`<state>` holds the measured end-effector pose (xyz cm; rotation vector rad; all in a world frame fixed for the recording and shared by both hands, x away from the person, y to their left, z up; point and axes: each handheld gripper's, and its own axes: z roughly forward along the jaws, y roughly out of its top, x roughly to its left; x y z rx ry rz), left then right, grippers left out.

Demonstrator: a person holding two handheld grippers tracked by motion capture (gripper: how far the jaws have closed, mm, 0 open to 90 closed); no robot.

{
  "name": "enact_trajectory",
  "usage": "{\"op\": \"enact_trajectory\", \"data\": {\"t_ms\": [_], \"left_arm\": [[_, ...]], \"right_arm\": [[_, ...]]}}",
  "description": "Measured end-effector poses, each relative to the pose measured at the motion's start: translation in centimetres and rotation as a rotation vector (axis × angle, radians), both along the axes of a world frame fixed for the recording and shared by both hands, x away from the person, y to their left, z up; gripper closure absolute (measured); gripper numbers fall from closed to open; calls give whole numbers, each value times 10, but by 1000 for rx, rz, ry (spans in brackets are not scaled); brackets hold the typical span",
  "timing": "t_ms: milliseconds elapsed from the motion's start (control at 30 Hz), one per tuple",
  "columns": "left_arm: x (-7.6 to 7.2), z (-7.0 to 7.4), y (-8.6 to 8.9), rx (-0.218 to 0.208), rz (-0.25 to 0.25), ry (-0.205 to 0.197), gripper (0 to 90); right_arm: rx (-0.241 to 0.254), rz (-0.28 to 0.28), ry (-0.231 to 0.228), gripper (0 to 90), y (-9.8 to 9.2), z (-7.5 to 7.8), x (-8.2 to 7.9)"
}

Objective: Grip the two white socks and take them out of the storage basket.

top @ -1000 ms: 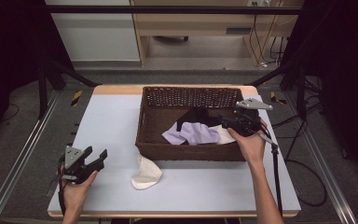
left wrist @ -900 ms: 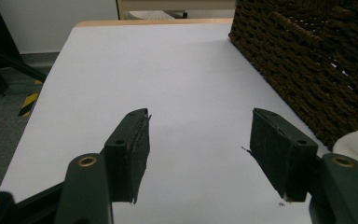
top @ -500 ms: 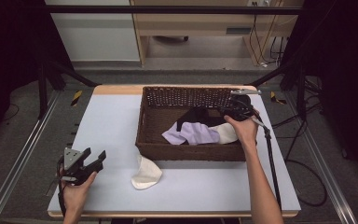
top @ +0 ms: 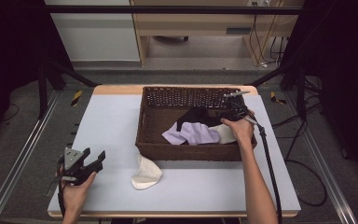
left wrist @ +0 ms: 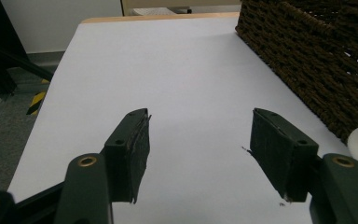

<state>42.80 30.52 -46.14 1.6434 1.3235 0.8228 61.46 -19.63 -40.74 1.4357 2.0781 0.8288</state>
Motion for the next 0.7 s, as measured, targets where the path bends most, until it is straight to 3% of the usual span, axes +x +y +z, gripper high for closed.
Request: {"op": "enact_trajectory", "data": {"t_ms": [67, 133, 433, 700], "left_arm": [[0, 0, 0, 2, -1, 2, 365], [0, -1, 0, 4, -2, 3, 365], [1, -2, 0, 19, 1, 6, 365], [2, -3, -2, 28, -6, 9, 365]], "right_arm": [[-22, 6, 9, 378, 1, -1, 0], [-25, 5, 59, 373, 4, -4, 0], [-70, 19, 129, 365, 6, -17, 2], [-74, -6, 180, 401, 4, -23, 3]]}}
